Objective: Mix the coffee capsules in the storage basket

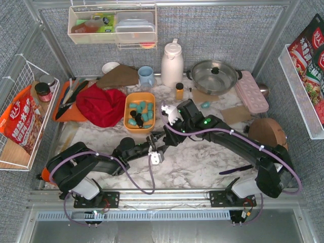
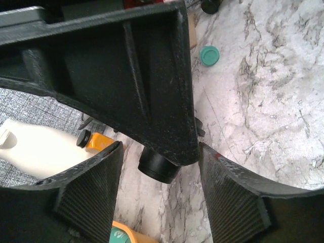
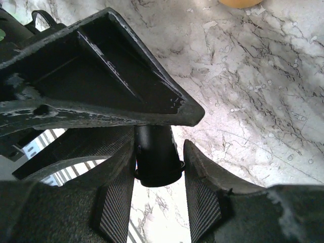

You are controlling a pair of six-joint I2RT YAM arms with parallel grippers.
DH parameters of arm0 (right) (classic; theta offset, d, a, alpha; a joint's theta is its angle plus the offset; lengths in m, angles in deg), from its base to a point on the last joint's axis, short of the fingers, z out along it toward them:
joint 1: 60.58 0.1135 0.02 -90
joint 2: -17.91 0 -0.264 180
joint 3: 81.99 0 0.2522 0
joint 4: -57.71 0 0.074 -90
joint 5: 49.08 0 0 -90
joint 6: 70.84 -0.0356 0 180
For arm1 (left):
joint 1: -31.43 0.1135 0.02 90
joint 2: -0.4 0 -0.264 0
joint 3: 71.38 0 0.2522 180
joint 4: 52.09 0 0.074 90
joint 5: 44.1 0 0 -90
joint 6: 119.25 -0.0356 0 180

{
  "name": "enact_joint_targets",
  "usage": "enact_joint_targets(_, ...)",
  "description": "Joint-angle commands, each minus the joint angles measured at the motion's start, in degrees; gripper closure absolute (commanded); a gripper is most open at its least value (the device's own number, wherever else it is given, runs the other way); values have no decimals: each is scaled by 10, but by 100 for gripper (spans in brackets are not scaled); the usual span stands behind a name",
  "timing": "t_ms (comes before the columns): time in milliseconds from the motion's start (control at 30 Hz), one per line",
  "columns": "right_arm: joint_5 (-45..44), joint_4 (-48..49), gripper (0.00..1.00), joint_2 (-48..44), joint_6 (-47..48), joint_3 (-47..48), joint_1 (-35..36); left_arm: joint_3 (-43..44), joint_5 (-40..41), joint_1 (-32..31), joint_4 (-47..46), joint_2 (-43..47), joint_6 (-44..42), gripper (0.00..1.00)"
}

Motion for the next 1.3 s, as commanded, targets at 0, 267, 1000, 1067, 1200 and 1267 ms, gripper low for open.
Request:
enact_joint_targets(0, 12, -18, 74, -4, 10, 6, 2, 3, 15, -4, 10, 1, -33, 35)
enact_joint_targets(267, 20, -31, 71, -5, 16, 9, 2, -3, 21, -9, 6, 1, -52, 57)
enact_joint_targets(1000, -139, -29, 29, -92, 8, 13, -6, -23, 186, 10, -182, -72, 150, 75)
enact_joint_targets(1067, -227, -8, 29, -110, -9, 2, -6, -16, 220, 27, -176, -68, 222, 75)
enact_joint_targets(1200, -450, 36, 29, -132, -43, -30, -8, 2, 291, 67, -120, -49, 351, 76)
enact_joint_targets(1267, -530, 55, 29, -134, -55, -47, -11, 21, 323, 81, -58, -36, 406, 77)
